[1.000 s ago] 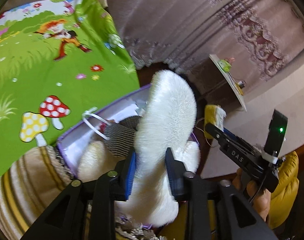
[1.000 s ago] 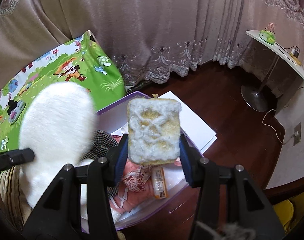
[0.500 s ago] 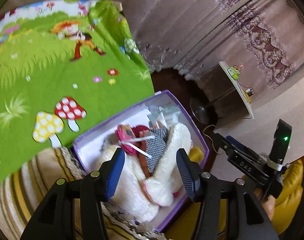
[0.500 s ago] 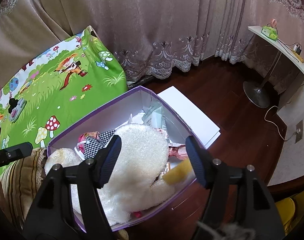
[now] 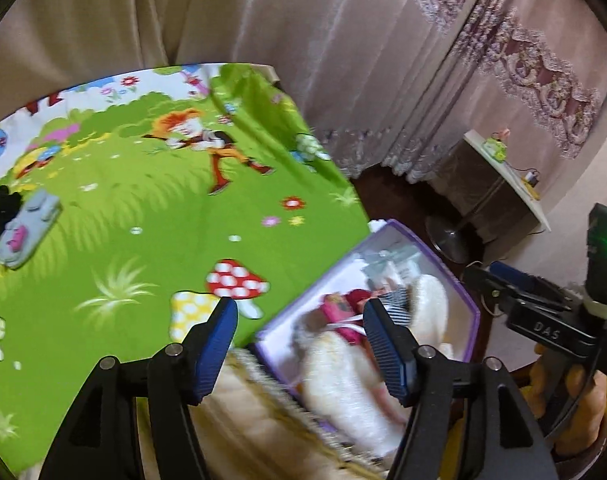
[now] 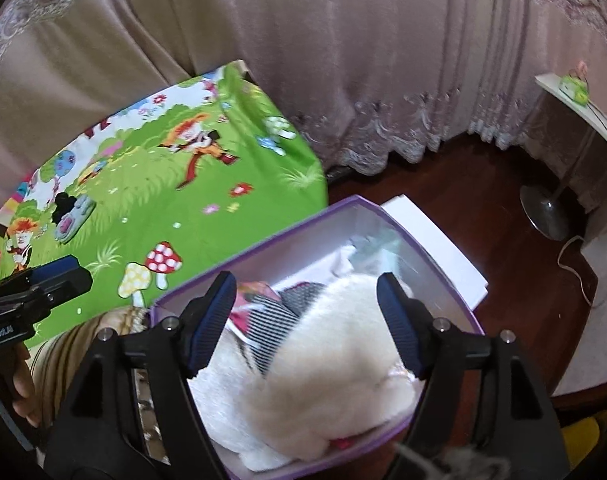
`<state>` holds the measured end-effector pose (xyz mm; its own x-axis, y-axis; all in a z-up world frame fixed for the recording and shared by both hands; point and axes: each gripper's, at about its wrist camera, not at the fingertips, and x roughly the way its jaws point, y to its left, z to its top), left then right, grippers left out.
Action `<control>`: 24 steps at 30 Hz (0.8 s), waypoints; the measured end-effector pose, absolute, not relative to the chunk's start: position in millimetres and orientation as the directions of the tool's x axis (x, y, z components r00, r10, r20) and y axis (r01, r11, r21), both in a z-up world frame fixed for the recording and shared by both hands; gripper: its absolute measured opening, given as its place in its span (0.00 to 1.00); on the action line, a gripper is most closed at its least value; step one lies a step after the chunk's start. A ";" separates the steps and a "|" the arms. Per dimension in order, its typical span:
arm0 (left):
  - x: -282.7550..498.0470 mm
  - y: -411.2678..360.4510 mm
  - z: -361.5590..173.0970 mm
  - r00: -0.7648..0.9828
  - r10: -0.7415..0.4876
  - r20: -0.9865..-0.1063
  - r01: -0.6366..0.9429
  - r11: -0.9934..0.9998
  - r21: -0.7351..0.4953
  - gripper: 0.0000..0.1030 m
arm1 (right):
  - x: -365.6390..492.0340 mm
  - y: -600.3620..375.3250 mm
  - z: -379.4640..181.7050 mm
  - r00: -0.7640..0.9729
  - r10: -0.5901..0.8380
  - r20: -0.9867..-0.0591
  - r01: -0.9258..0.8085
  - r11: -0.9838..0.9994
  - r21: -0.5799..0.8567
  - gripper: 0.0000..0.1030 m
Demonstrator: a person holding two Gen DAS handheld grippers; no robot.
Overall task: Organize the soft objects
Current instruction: 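Grasp the black fuzzy plush with the left tool while the right tool grasps the grey pig plush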
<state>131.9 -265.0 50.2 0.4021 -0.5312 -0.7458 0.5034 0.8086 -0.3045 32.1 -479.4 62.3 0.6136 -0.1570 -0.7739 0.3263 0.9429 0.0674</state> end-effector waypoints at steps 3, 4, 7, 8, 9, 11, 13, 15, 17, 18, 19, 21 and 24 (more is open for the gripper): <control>140.8 -245.5 51.6 0.435 -0.509 -0.743 0.480 0.829 -0.286 0.64 | 46.5 -460.3 63.6 0.617 -0.149 -0.773 0.289 0.956 0.046 0.74; 144.6 -237.8 52.1 0.446 -0.497 -0.744 0.470 0.838 -0.278 0.64 | 49.7 -455.7 63.7 0.617 -0.146 -0.773 0.279 0.959 0.041 0.74; 154.9 -214.4 52.6 0.480 -0.449 -0.753 0.439 0.867 -0.237 0.64 | 63.2 -438.0 64.1 0.620 -0.122 -0.775 0.239 0.970 0.038 0.74; 158.2 -208.1 51.8 0.488 -0.436 -0.756 0.428 0.874 -0.229 0.64 | 67.9 -431.5 64.2 0.623 -0.110 -0.775 0.224 0.974 0.042 0.73; 163.4 -197.9 50.4 0.494 -0.419 -0.761 0.407 0.886 -0.223 0.64 | 72.3 -425.4 64.4 0.627 -0.094 -0.773 0.208 0.977 0.049 0.74; 172.1 -181.0 47.7 0.502 -0.393 -0.770 0.371 0.903 -0.219 0.64 | 79.4 -417.1 63.9 0.630 -0.068 -0.774 0.185 0.980 0.065 0.74; 182.6 -160.2 43.7 0.507 -0.375 -0.776 0.334 0.915 -0.224 0.64 | 89.1 -405.9 63.7 0.630 -0.040 -0.776 0.161 0.984 0.080 0.74; 191.4 -141.9 40.3 0.510 -0.363 -0.780 0.305 0.924 -0.231 0.64 | 97.3 -396.6 63.3 0.628 -0.028 -0.778 0.144 0.986 0.081 0.74; 200.0 -125.3 38.1 0.511 -0.358 -0.781 0.289 0.928 -0.236 0.64 | 107.3 -386.2 62.9 0.626 -0.015 -0.780 0.124 0.989 0.080 0.74; 204.4 -116.3 37.6 0.518 -0.348 -0.781 0.276 0.933 -0.233 0.64 | 113.0 -380.8 62.8 0.625 -0.008 -0.781 0.114 0.990 0.081 0.74; 210.8 -104.4 37.5 0.528 -0.334 -0.780 0.253 0.939 -0.231 0.64 | 118.5 -375.8 62.9 0.623 -0.001 -0.782 0.105 0.991 0.082 0.74; 221.1 -87.8 36.8 0.536 -0.321 -0.781 0.219 0.946 -0.238 0.64 | 128.0 -367.0 62.8 0.623 0.008 -0.782 0.090 0.993 0.082 0.74; 239.7 -60.2 33.9 0.547 -0.288 -0.786 0.163 0.958 -0.237 0.64 | 146.4 -352.2 60.1 0.613 0.030 -0.789 0.065 0.994 0.088 0.74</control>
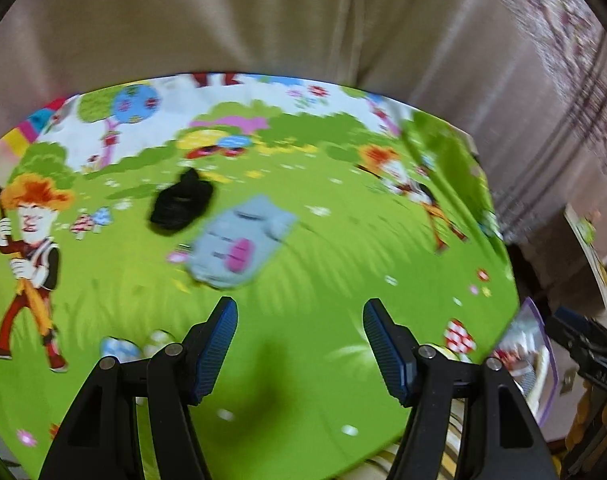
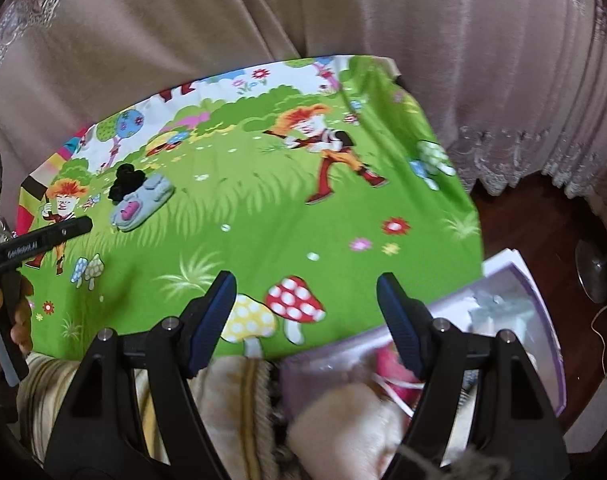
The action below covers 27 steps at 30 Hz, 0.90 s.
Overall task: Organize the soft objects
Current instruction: 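Grasp the black fuzzy plush with the left tool while the right tool grasps the grey pig plush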
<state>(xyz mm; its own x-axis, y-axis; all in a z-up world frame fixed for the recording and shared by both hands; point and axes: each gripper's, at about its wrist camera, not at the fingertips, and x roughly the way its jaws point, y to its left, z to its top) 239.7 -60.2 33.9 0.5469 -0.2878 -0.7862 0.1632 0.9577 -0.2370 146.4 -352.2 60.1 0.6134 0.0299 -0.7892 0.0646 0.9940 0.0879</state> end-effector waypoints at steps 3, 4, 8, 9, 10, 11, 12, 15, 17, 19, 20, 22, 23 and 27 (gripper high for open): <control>260.2 -37.7 27.6 0.548 -0.246 -0.799 0.124 0.969 -0.214 0.64 | 165.1 -334.0 56.4 0.604 0.048 -0.795 0.033 0.996 0.084 0.74; 266.2 -32.8 25.1 0.549 -0.233 -0.803 0.115 0.972 -0.204 0.64 | 170.2 -328.2 55.1 0.602 0.052 -0.797 0.024 0.996 0.083 0.74; 290.8 -14.2 13.3 0.528 -0.236 -0.816 0.087 0.970 -0.225 0.64 | 190.1 -306.6 49.1 0.589 0.084 -0.804 -0.006 0.995 0.099 0.81; 296.1 -11.7 10.4 0.524 -0.235 -0.819 0.088 0.971 -0.223 0.64 | 194.4 -301.9 47.7 0.585 0.090 -0.806 -0.011 0.995 0.103 0.82; 304.6 -10.3 6.3 0.517 -0.231 -0.824 0.092 0.972 -0.215 0.64 | 200.2 -295.7 45.7 0.579 0.100 -0.809 -0.016 0.994 0.111 0.83; 310.1 -8.6 3.2 0.513 -0.227 -0.828 0.094 0.973 -0.208 0.64 | 204.8 -290.5 44.2 0.574 0.107 -0.812 -0.021 0.993 0.116 0.83; 318.1 -7.0 -1.4 0.506 -0.226 -0.833 0.096 0.974 -0.205 0.64 | 209.3 -285.2 42.8 0.570 0.116 -0.813 -0.027 0.992 0.122 0.84; 336.2 -3.4 -12.1 0.488 -0.228 -0.842 0.096 0.973 -0.208 0.64 | 220.3 -270.7 38.0 0.557 0.129 -0.821 -0.044 0.991 0.126 0.85; 350.0 -1.7 -19.0 0.481 -0.222 -0.848 0.098 0.975 -0.200 0.66 | 229.6 -259.6 33.5 0.546 0.141 -0.826 -0.056 0.990 0.131 0.85; 363.7 1.7 -25.5 0.477 -0.221 -0.851 0.090 0.975 -0.203 0.69 | 238.0 -249.7 29.1 0.535 0.147 -0.832 -0.064 0.989 0.133 0.85; 370.0 3.4 -28.0 0.478 -0.219 -0.851 0.084 0.975 -0.204 0.72 | 242.7 -244.8 26.9 0.530 0.153 -0.834 -0.067 0.988 0.139 0.85; 380.8 3.9 -32.9 0.470 -0.221 -0.854 0.089 0.975 -0.203 0.76 | 252.2 -235.1 21.9 0.519 0.164 -0.839 -0.073 0.986 0.148 0.85; 385.5 3.6 -35.4 0.468 -0.213 -0.858 0.089 0.977 -0.194 0.77 | 257.1 -230.9 19.4 0.511 0.172 -0.842 -0.074 0.985 0.156 0.85; 404.7 3.9 -48.5 0.451 -0.191 -0.872 0.079 0.981 -0.174 0.78 | 275.6 -215.4 8.4 0.482 0.197 -0.854 -0.066 0.980 0.189 0.86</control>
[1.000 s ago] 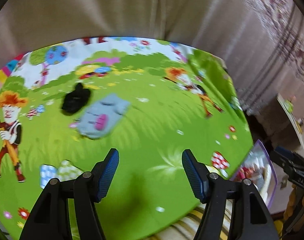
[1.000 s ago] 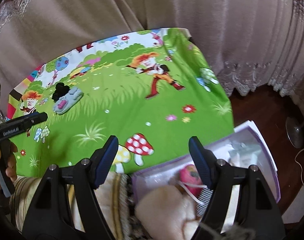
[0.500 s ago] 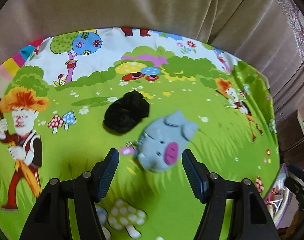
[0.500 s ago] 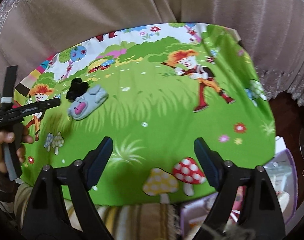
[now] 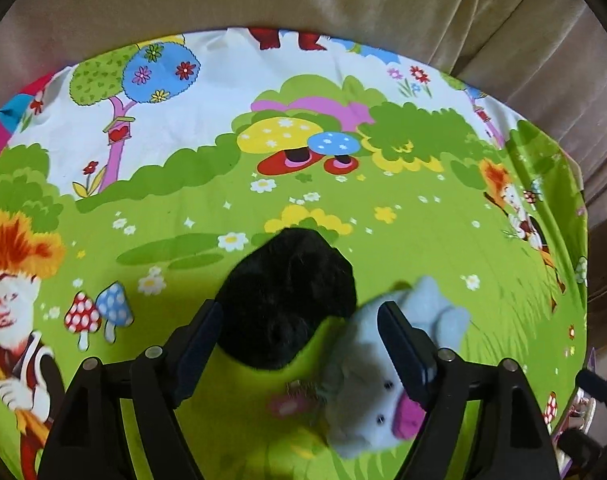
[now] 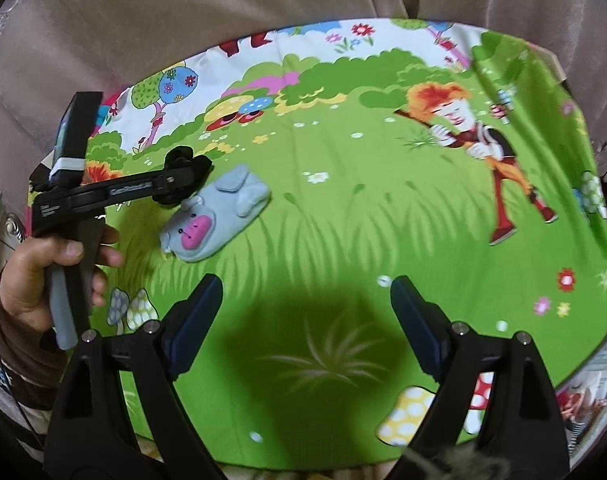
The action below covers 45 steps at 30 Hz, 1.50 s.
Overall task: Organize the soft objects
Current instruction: 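Grasp the black fuzzy plush with the left tool while the right tool grasps the grey pig plush, then carry the black plush and pig plush over the box and release both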
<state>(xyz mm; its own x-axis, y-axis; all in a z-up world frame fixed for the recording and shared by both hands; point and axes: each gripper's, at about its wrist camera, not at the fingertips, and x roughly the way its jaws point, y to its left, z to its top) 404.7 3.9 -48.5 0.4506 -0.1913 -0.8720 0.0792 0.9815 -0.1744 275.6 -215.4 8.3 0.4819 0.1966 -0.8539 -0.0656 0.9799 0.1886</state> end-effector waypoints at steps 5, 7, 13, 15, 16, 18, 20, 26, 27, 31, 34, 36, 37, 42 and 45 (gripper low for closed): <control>415.7 6.5 -66.3 0.420 -0.153 -0.895 0.064 0.988 -0.139 0.77 | 290.2 -202.2 -1.0 0.458 0.215 -0.862 -0.040 0.974 0.222 0.86; 414.4 1.0 -68.4 0.429 -0.126 -0.895 0.096 0.991 -0.094 0.70 | 295.3 -197.1 -3.5 0.455 0.217 -0.864 -0.030 0.973 0.229 0.87; 411.2 5.7 -64.4 0.438 -0.147 -0.887 0.111 0.988 -0.109 0.33 | 308.6 -175.6 -13.5 0.434 0.211 -0.876 -0.020 0.974 0.224 0.88; 408.4 9.3 -64.2 0.438 -0.168 -0.883 0.111 0.985 -0.132 0.31 | 311.4 -167.9 -16.6 0.429 0.207 -0.880 -0.023 0.976 0.218 0.88; 405.2 11.9 -63.9 0.441 -0.173 -0.881 0.107 0.984 -0.140 0.30 | 312.7 -164.1 -18.4 0.424 0.206 -0.882 -0.026 0.976 0.216 0.88; 400.0 16.6 -63.1 0.442 -0.187 -0.877 0.090 0.982 -0.163 0.29 | 315.6 -156.7 -21.4 0.418 0.205 -0.885 -0.027 0.977 0.214 0.88; 395.1 23.7 -61.6 0.445 -0.204 -0.872 0.063 0.978 -0.196 0.29 | 320.3 -149.1 -24.8 0.415 0.203 -0.887 -0.022 0.977 0.214 0.88; 373.4 52.7 -43.7 0.488 -0.229 -0.842 -0.018 0.962 -0.272 0.28 | 337.8 -129.9 -34.4 0.394 0.227 -0.891 0.059 0.961 0.272 0.90; 370.1 56.9 -40.5 0.497 -0.230 -0.837 -0.027 0.960 -0.280 0.28 | 341.0 -126.8 -35.6 0.390 0.222 -0.894 0.074 0.960 0.270 0.90; 356.3 73.6 -31.1 0.527 -0.236 -0.817 -0.068 0.946 -0.317 0.28 | 353.1 -113.9 -42.9 0.381 0.178 -0.907 0.132 0.961 0.244 0.91; 348.2 81.2 -28.9 0.539 -0.237 -0.808 -0.087 0.939 -0.333 0.28 | 358.4 -104.5 -51.2 0.362 0.162 -0.918 0.146 0.963 0.228 0.91; 344.5 84.8 -28.4 0.545 -0.241 -0.803 -0.094 0.934 -0.344 0.29 | 360.6 -98.9 -55.7 0.353 0.152 -0.923 0.141 0.967 0.213 0.91; 341.7 87.8 -27.8 0.550 -0.246 -0.798 -0.100 0.929 -0.355 0.29 | 362.5 -96.0 -58.4 0.350 0.147 -0.925 0.138 0.969 0.207 0.91; 330.5 93.9 -24.4 0.564 -0.259 -0.784 -0.112 0.917 -0.384 0.29 | 372.5 -84.0 -65.8 0.366 0.074 -0.928 0.088 0.990 0.114 0.96; 324.6 93.3 -22.7 0.569 -0.271 -0.777 -0.112 0.910 -0.400 0.29 | 371.3 -77.6 -68.1 0.391 0.044 -0.919 0.023 0.998 0.057 0.95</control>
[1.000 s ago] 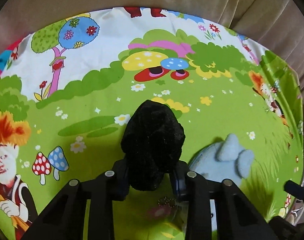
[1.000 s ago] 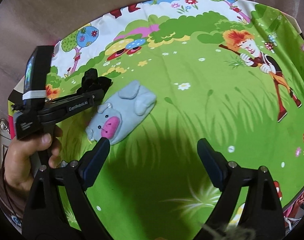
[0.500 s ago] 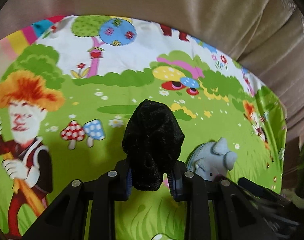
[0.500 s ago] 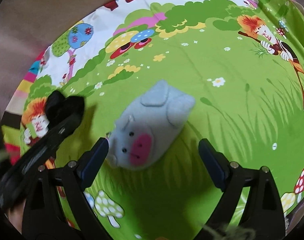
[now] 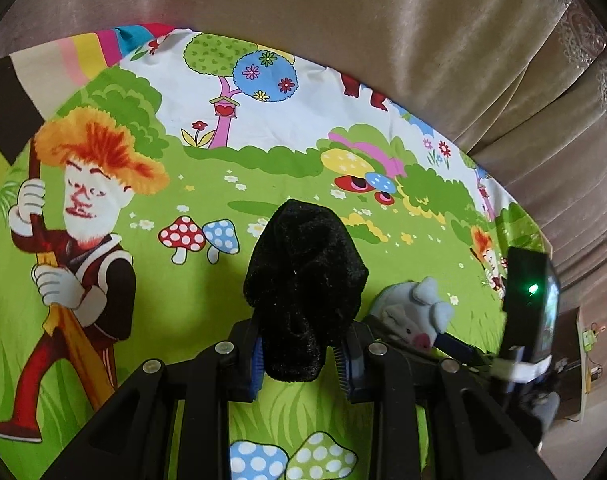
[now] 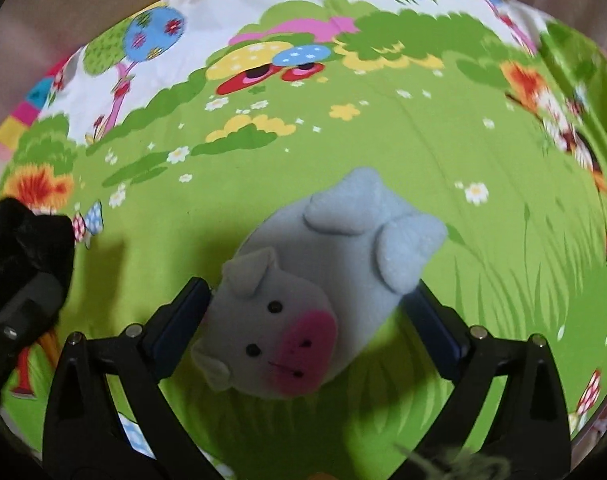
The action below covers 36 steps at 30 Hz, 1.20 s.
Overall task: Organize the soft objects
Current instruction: 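Carry the black plush and pig plush over the box and release both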
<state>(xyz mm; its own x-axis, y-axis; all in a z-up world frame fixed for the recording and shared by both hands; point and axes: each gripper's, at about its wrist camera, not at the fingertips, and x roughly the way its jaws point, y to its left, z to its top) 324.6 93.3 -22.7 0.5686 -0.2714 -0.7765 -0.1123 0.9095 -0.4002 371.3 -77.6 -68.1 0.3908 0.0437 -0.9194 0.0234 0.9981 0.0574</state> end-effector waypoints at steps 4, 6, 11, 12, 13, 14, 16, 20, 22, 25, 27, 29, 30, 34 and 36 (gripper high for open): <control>317.4 87.8 -19.8 0.572 -0.286 -0.769 -0.102 0.905 -0.413 0.29 | 362.1 -75.0 -64.4 0.432 0.071 -0.899 -0.067 0.997 0.047 0.79; 313.4 84.4 -19.3 0.570 -0.297 -0.766 -0.093 0.903 -0.419 0.29 | 360.0 -75.4 -62.6 0.435 0.093 -0.896 -0.100 0.993 0.055 0.72; 304.8 80.6 -18.2 0.572 -0.311 -0.759 -0.088 0.897 -0.433 0.29 | 351.5 -78.5 -54.2 0.459 0.141 -0.877 -0.176 0.982 0.065 0.61; 304.2 80.6 -18.3 0.572 -0.311 -0.759 -0.089 0.896 -0.435 0.29 | 347.4 -79.3 -52.6 0.464 0.145 -0.874 -0.185 0.981 0.065 0.60; 302.9 80.4 -18.4 0.572 -0.314 -0.758 -0.090 0.894 -0.438 0.29 | 344.3 -82.4 -51.6 0.464 0.153 -0.872 -0.190 0.979 0.071 0.59; 302.0 79.8 -18.3 0.572 -0.316 -0.757 -0.089 0.893 -0.441 0.29 | 343.5 -85.5 -51.6 0.462 0.162 -0.872 -0.190 0.978 0.082 0.59; 299.9 78.1 -17.8 0.572 -0.321 -0.755 -0.086 0.892 -0.444 0.29 | 340.8 -91.7 -49.9 0.464 0.176 -0.868 -0.192 0.977 0.095 0.57; 293.4 71.1 -14.0 0.574 -0.336 -0.747 -0.067 0.889 -0.452 0.29 | 327.7 -105.5 -41.7 0.475 0.191 -0.859 -0.200 0.974 0.106 0.57; 291.0 66.1 -13.0 0.572 -0.343 -0.745 -0.058 0.889 -0.454 0.29 | 322.2 -113.2 -37.6 0.478 0.194 -0.857 -0.194 0.975 0.112 0.57; 287.0 58.8 -11.8 0.568 -0.352 -0.744 -0.045 0.889 -0.455 0.29 | 312.9 -125.9 -29.6 0.486 0.200 -0.851 -0.188 0.975 0.122 0.57; 283.7 54.5 -10.4 0.566 -0.357 -0.743 -0.039 0.889 -0.457 0.29 | 306.7 -133.2 -23.9 0.494 0.201 -0.846 -0.183 0.975 0.125 0.57; 279.6 48.5 -7.6 0.566 -0.363 -0.740 -0.026 0.889 -0.457 0.29 | 299.6 -140.9 -17.9 0.503 0.200 -0.841 -0.176 0.976 0.127 0.57; 277.1 44.9 -6.1 0.565 -0.367 -0.739 -0.019 0.890 -0.456 0.29 | 296.1 -144.6 -14.8 0.507 0.198 -0.839 -0.172 0.977 0.127 0.57; 269.2 32.9 -0.9 0.563 -0.381 -0.734 0.003 0.888 -0.459 0.29 | 279.7 -159.3 -1.1 0.530 0.178 -0.829 -0.157 0.981 0.111 0.57; 264.4 26.4 2.0 0.562 -0.387 -0.731 0.016 0.889 -0.458 0.29 | 272.1 -165.8 4.7 0.539 0.169 -0.825 -0.152 0.983 0.102 0.57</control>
